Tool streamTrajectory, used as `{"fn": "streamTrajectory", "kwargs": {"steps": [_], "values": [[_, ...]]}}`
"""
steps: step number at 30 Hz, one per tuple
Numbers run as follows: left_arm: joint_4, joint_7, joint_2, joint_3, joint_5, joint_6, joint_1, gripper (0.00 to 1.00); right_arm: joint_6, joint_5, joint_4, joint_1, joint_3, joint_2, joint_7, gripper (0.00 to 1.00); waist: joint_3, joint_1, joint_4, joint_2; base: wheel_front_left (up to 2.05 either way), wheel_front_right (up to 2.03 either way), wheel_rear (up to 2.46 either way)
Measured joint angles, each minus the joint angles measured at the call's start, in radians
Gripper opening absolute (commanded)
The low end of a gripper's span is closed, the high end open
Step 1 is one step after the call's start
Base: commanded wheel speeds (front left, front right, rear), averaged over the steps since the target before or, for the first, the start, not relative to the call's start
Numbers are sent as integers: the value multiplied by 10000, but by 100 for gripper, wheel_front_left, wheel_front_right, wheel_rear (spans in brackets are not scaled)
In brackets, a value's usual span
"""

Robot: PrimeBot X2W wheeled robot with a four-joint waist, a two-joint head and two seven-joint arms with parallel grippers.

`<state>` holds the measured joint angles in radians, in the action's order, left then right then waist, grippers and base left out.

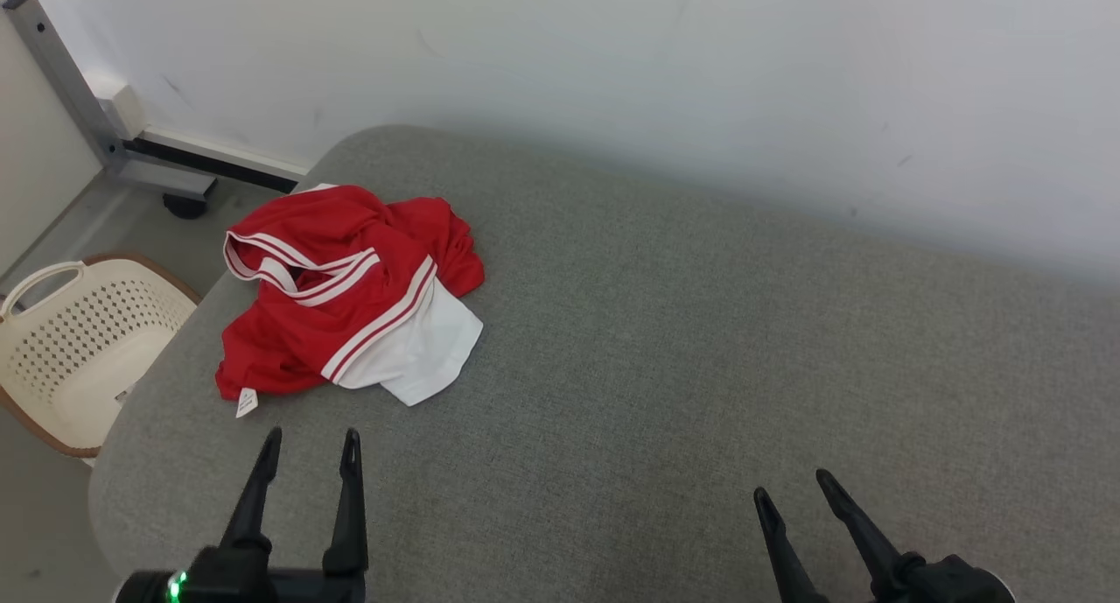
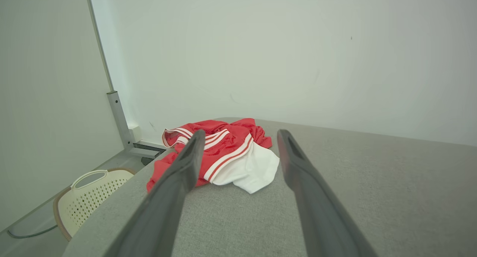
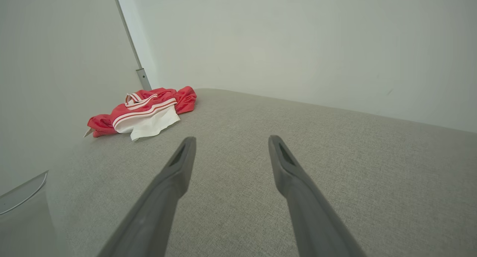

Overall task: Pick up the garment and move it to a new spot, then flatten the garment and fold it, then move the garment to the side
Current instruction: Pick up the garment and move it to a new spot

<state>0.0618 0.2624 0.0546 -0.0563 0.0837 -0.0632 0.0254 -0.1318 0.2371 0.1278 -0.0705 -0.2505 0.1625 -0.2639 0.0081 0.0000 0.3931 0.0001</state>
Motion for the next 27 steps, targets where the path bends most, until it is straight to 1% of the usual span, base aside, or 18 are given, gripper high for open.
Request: {"fn": "streamTrajectory", "kwargs": {"steps": [3,6,8,12,15,17,21,25,27], "values": [[554,0,81,125,184,-176,-1128,100,0,-46,-73,223,-13,318,0,100,402,0,-21,0,0,0,0],[1563,-102,121,320,769,-349,-2470,100,0,-92,-117,417,-79,639,0,100,857,2,-45,0,0,0,0],[2117,-539,178,477,1223,-428,-3441,100,0,-105,-194,614,-69,817,0,100,1173,2,-70,1,0,0,0],[3058,-1480,771,740,1833,-520,-5590,100,0,-176,-334,1111,-71,1083,0,100,1836,2,-174,1,0,0,0],[3800,-2566,980,767,2452,-604,-6783,100,0,-221,-491,1376,17,1179,2,100,2327,3,-304,1,0,0,0],[4368,-3480,1097,884,3233,-614,-7528,100,0,-385,-815,1569,278,1179,-2,100,2647,3,-420,1,0,0,0],[5323,-4911,1647,1043,4105,-616,-8893,100,0,-706,-1352,1758,788,1139,0,100,3257,3,-691,1,0,0,0],[6452,-6752,2082,788,4307,-663,-9855,100,0,-846,-1626,1862,878,1131,-2,100,3828,4,-1001,2,0,0,0],[6865,-7407,2268,690,4389,-663,-10262,100,0,-909,-1701,1987,901,1122,0,100,4083,4,-1162,2,0,0,0]]}}
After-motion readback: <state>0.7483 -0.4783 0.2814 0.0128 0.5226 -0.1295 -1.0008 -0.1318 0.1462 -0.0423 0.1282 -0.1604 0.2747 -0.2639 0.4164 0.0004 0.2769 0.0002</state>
